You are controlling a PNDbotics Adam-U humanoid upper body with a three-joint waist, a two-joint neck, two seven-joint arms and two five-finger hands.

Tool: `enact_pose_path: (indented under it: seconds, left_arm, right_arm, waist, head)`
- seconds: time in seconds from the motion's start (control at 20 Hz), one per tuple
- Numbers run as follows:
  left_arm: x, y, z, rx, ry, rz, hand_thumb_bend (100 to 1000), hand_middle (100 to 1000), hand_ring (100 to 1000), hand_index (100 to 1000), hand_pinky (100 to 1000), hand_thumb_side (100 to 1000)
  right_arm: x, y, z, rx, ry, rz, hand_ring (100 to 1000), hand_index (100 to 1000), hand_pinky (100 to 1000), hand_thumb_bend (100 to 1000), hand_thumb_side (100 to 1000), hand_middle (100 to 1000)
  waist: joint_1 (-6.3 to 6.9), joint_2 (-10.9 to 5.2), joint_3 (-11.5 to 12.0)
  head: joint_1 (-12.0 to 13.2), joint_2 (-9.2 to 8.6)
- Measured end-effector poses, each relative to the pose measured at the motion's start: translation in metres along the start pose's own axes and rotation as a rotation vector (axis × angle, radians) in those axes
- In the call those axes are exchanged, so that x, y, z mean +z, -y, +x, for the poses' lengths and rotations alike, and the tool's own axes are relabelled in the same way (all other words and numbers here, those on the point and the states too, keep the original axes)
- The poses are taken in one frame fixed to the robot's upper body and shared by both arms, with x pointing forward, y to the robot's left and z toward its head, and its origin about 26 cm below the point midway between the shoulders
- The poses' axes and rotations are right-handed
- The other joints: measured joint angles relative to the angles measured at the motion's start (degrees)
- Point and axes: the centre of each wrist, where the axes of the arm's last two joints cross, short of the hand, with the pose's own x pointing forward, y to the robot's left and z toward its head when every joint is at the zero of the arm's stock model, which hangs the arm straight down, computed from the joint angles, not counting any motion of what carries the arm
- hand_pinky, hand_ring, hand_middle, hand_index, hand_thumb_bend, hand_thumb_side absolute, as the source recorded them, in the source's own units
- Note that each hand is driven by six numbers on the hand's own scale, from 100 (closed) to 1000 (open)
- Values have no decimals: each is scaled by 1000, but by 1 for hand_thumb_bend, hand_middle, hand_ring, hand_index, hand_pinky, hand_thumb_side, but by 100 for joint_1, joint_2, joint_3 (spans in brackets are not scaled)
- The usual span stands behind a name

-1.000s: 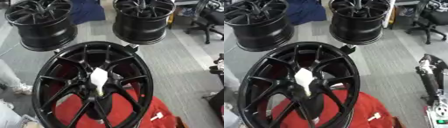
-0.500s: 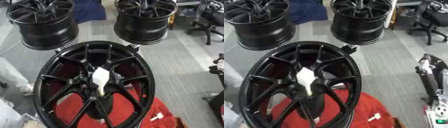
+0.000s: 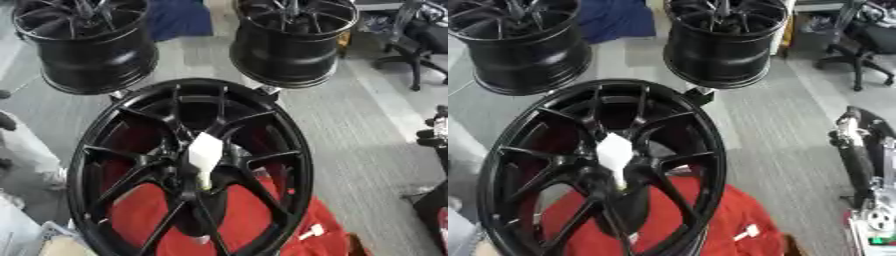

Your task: Pull the pin out of the wheel hub.

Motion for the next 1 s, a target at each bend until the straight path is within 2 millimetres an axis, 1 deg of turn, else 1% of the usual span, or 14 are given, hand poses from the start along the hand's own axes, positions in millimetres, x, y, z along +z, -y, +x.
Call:
enact_pose_path:
  seconds: [0.1, 0.25, 0.4, 0.6, 0.65, 1.0]
  left_arm:
    - [0, 9, 2, 30, -9, 14, 100, 675, 496, 824, 532, 753]
    - [2, 17, 3, 50, -19, 29, 100, 675, 496, 824, 532, 755]
    - [2, 21, 4, 55, -26, 39, 100, 667, 497, 823, 533, 770]
    - [5, 29, 0, 83, -50, 54, 100, 666, 497, 823, 534, 774]
    - [5, 30, 0, 88, -54, 55, 100, 666, 497, 823, 534, 775]
    - [5, 36, -1, 96, -65, 40, 100, 665, 497, 823, 535, 775]
  right_arm:
    - [0, -1, 0, -4, -2, -1, 560, 747, 574, 100, 592, 572]
    - [0, -2, 1, -8, 1, -2, 560, 746, 574, 100, 592, 572]
    - [0, -2, 1, -8, 1, -2, 561, 747, 574, 100, 593, 573]
    - [-1, -2, 1, -10, 3, -1, 561, 747, 574, 100, 601, 573]
    - [-1, -2, 1, -10, 3, -1, 561, 747, 574, 100, 591, 573]
    - [-1, -2, 1, -10, 3, 0, 561, 747, 574, 100, 589, 573]
  waist:
    - [-17, 16, 4]
    - [-30, 18, 4]
    - [-28, 18, 10]
    - [-28, 18, 59]
    - [-28, 17, 66]
    - [-49, 17, 67]
  head:
    - [0, 0]
    - [1, 0]
    - [1, 0]
    - [-2, 0]
    - [-2, 0]
    - [-1, 0]
